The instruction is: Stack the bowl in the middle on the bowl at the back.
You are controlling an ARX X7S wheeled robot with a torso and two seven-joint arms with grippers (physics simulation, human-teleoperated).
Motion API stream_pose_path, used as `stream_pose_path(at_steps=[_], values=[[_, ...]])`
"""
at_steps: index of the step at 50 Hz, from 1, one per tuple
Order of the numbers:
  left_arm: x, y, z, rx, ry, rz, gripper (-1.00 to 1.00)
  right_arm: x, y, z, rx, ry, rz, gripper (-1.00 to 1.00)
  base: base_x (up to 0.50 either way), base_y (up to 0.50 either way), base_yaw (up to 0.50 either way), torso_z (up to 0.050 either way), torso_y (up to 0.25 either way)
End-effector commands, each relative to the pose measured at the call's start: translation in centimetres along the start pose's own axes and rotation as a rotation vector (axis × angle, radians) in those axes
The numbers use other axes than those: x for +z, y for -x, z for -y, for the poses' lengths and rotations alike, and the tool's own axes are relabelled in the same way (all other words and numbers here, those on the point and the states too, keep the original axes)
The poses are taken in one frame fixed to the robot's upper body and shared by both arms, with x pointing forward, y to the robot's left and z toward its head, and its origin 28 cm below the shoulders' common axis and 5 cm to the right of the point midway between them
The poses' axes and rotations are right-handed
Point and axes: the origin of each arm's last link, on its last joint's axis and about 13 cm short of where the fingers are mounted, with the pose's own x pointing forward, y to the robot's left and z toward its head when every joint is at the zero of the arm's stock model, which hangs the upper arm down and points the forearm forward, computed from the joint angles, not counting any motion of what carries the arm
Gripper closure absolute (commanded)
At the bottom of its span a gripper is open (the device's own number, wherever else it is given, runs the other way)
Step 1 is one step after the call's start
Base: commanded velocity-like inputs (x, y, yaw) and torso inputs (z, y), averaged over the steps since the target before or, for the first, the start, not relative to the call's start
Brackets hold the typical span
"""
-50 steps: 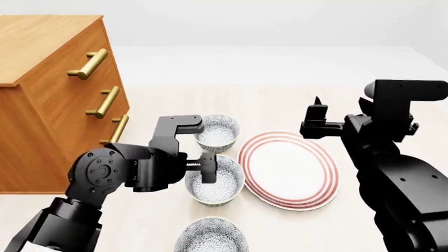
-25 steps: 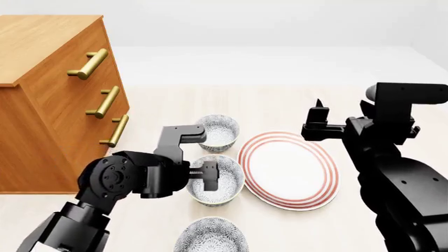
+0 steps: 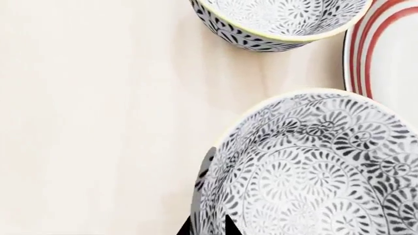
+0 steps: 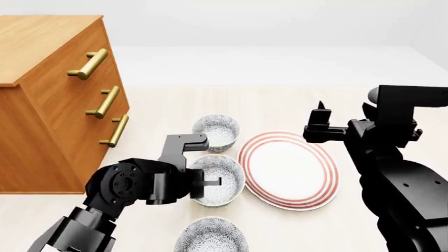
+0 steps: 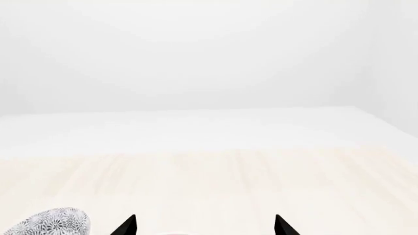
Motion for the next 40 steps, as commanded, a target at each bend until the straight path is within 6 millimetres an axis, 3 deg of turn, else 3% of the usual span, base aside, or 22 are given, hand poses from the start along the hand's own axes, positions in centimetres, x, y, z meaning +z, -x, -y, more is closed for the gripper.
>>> stream_pose_path(at_steps=[1, 14, 40], values=[[-0.1, -0.1, -0.3, 0.006, 0.023, -0.006, 1.0, 0.0, 0.0, -0.1, 0.0, -0.003, 0.0, -1.0, 0.0, 0.0, 0.0, 0.0, 0.0], [0.4, 0.7, -1.0, 0.02, 0.041, 0.023, 1.0, 0.0, -0.1, -0.2, 0.002, -0.002, 0.002, -1.0, 0.0, 0.0, 0.0, 0.0, 0.0], [2.7, 6.0, -1.7, -0.016, 0.081, 0.124, 1.0, 0.3, 0.1, -0.6, 0.013, -0.004, 0.014, -1.0, 0.0, 0.0, 0.0, 0.0, 0.0]])
